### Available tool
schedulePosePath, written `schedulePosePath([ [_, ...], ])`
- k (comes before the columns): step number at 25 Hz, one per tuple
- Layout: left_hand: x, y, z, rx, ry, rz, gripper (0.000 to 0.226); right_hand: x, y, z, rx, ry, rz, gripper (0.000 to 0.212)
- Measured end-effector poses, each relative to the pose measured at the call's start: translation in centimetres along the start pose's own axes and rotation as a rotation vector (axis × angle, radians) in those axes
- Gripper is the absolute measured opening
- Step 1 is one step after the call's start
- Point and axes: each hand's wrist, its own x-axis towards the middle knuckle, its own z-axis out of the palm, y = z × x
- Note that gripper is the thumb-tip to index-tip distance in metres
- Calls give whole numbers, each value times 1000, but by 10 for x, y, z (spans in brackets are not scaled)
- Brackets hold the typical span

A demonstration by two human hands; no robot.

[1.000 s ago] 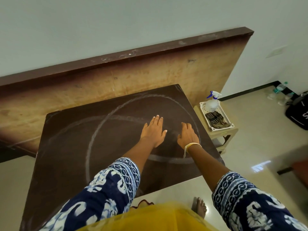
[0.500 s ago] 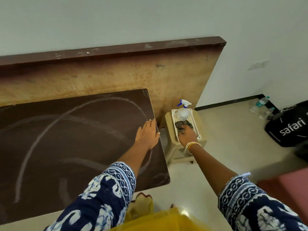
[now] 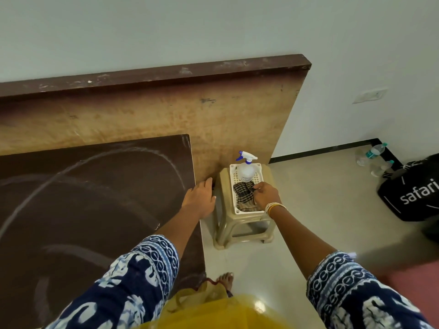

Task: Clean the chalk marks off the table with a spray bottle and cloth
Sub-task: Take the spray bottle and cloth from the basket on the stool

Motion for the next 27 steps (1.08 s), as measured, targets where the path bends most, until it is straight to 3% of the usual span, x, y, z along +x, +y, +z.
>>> schedulePosePath([
  [8,43,30,3,-85,-26,-81,62,50,15,-10,-18,-64,27,24],
  [16,68,57,18,-179,-6,-271,60,101,30,-32,-45,-189,-38,24],
  [20,86,78,36,-279,28,-373,49,126,41,-45,-33,-235,-44,23],
  [27,137,108,82,-412,-79,-422,30,176,49,-38,112,-265,56,21],
])
